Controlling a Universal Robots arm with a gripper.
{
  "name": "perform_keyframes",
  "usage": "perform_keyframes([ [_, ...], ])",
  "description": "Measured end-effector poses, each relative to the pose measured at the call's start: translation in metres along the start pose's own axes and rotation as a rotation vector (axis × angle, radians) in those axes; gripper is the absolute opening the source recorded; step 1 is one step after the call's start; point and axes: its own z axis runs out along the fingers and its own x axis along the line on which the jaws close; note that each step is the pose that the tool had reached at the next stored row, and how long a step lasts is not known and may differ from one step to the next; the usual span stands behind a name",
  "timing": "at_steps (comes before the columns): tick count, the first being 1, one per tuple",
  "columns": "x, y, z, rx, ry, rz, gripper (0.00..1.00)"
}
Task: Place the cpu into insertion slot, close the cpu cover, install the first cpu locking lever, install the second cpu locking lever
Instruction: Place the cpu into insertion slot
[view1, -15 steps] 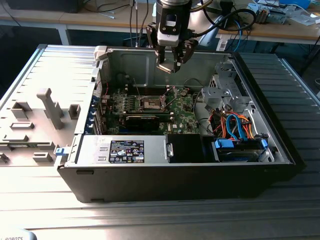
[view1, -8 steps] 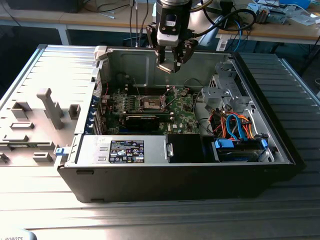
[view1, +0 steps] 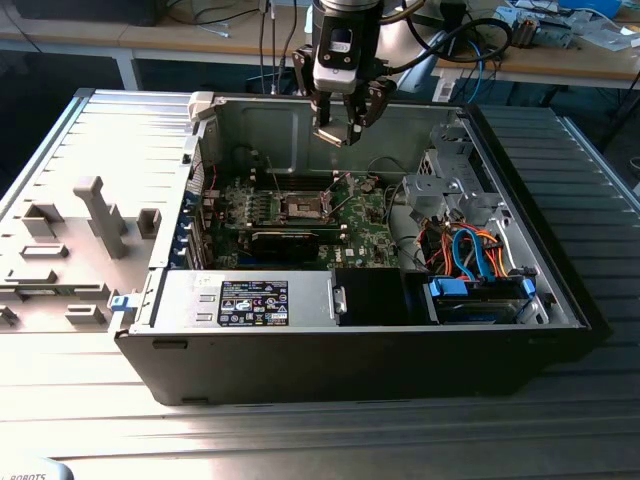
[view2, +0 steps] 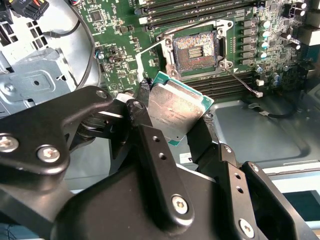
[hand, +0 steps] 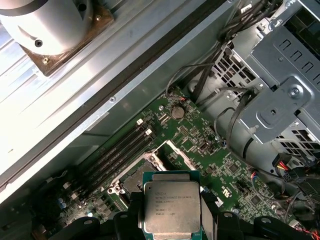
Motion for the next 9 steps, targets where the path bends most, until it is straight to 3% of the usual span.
perform_keyframes([
  [9,0.0000,0.0000,0.0000,-0.0003,-0.0012,0.013,0.55],
])
